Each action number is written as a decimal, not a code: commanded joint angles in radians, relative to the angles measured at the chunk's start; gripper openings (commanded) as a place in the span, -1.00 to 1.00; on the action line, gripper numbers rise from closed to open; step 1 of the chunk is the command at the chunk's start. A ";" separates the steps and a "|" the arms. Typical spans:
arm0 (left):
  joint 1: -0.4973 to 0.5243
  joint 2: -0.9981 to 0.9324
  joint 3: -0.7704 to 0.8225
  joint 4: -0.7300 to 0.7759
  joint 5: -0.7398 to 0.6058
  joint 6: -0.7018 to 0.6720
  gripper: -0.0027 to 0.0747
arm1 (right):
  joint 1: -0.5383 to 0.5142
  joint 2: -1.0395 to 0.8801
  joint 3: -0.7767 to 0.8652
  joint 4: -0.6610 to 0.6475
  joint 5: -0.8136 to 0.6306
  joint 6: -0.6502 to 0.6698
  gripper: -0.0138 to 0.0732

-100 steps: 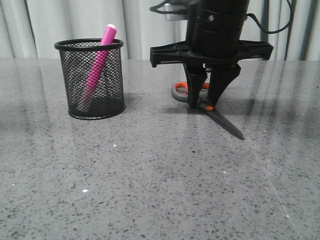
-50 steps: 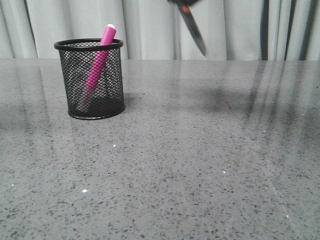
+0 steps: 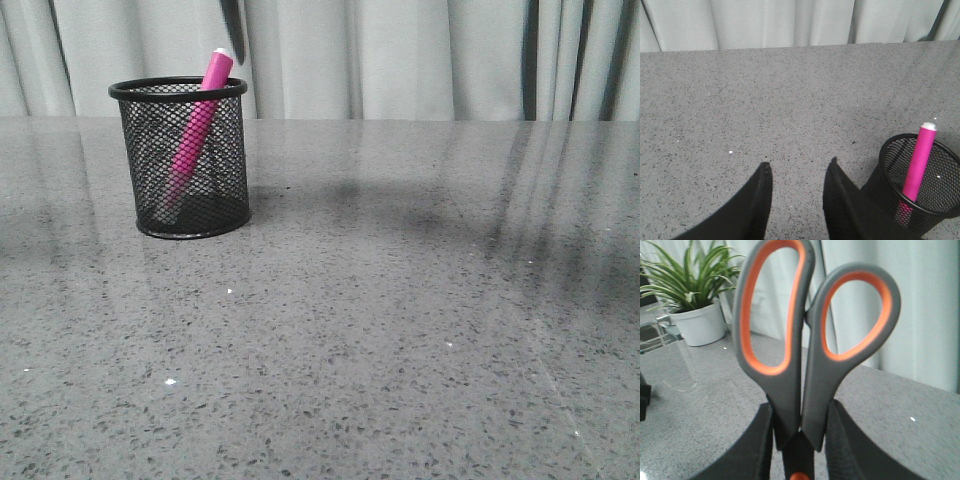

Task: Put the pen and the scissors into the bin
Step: 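Lift the scissors with the right gripper and carry toward the cup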

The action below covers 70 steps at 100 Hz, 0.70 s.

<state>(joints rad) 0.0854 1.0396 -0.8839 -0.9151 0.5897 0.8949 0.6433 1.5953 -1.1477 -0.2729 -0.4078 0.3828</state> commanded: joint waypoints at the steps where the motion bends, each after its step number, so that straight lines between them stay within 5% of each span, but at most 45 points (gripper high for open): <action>1: 0.000 -0.020 -0.027 -0.037 -0.041 -0.009 -0.34 | 0.007 -0.010 -0.027 -0.026 -0.175 -0.004 -0.86; 70: 0.000 -0.020 -0.027 -0.035 -0.041 -0.009 -0.34 | -0.001 0.073 0.083 -0.022 -0.354 -0.004 -0.86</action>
<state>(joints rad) 0.0854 1.0396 -0.8839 -0.9151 0.5882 0.8949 0.6475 1.7063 -1.0563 -0.2971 -0.6295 0.3828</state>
